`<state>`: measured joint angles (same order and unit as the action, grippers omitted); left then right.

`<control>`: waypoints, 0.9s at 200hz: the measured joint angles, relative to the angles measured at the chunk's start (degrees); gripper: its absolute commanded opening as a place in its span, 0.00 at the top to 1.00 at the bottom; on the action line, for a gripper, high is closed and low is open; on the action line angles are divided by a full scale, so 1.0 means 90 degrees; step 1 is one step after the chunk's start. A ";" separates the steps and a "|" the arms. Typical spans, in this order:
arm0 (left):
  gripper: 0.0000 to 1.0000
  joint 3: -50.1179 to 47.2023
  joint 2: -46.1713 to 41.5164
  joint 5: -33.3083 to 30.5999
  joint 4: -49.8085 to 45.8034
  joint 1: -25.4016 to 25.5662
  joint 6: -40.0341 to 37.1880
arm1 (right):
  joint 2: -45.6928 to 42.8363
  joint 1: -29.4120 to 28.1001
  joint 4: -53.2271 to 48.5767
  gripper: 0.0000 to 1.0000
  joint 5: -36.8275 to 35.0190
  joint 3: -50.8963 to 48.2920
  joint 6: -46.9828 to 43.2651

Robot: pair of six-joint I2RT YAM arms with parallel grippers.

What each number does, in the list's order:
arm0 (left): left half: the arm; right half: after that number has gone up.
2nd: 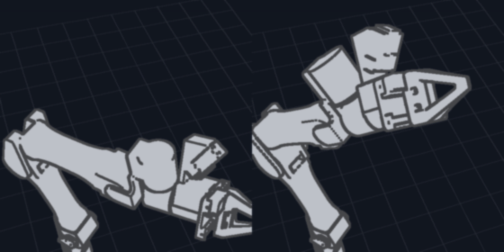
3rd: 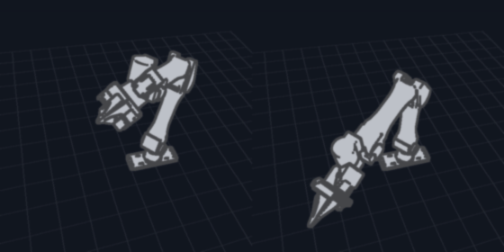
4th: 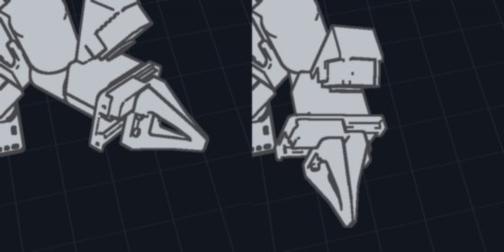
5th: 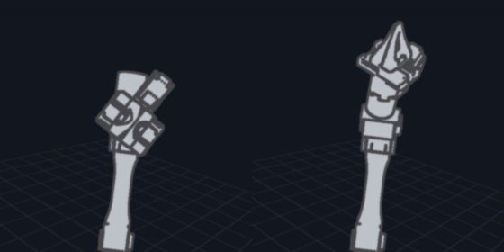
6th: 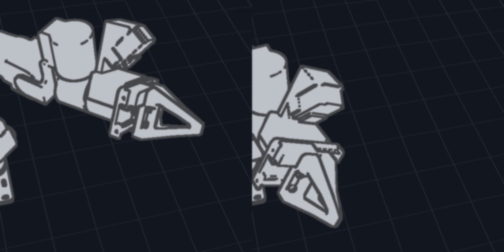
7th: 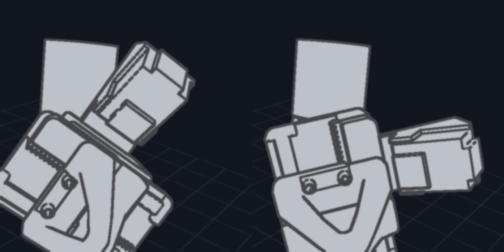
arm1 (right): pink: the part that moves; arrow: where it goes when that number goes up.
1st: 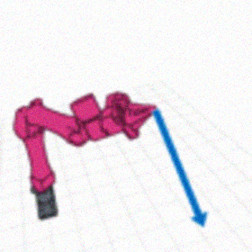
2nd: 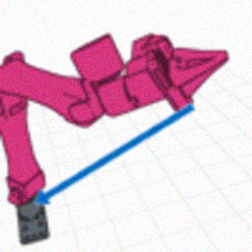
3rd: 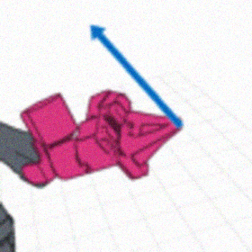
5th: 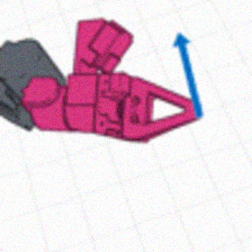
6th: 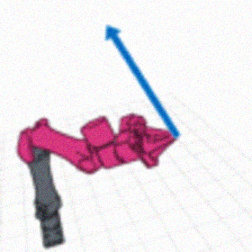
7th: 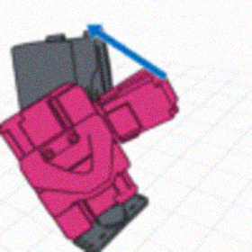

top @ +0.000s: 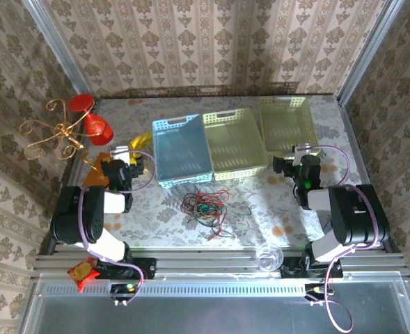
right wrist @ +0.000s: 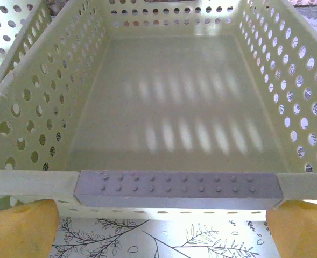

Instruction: Untangle the cables

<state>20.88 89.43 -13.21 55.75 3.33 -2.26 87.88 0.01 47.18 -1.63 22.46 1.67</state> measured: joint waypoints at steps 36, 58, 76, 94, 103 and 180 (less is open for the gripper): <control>0.00 0.0000 0.0000 0.0027 0.0002 0.0002 0.0000 | 0.0000 0.0000 0.0000 0.00 0.0007 0.0000 0.0000; 0.00 0.0000 0.0000 0.0194 0.0000 0.0002 -0.0070 | 0.0000 0.0002 0.0000 0.00 0.0019 0.0000 0.0000; 0.00 0.0000 0.0000 0.0318 0.0000 0.0002 -0.0114 | 0.0000 0.0007 0.0000 0.00 0.0022 0.0000 0.0000; 0.00 0.0000 -0.0002 0.0376 0.0000 0.0002 -0.0124 | 0.0000 0.0007 0.0000 0.00 0.0024 0.0000 0.0000; 0.00 0.0000 0.0000 0.0398 0.0000 0.0002 -0.0136 | 0.0000 0.0007 0.0000 0.00 0.0024 0.0000 0.0000; 0.00 0.0000 0.0000 0.0478 -0.0012 -0.0005 -0.0138 | 0.0000 0.0007 0.0000 0.00 0.0024 0.0000 0.0000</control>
<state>20.88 89.43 -8.91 55.64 3.29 -3.51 87.88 0.08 47.18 -1.41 22.46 1.67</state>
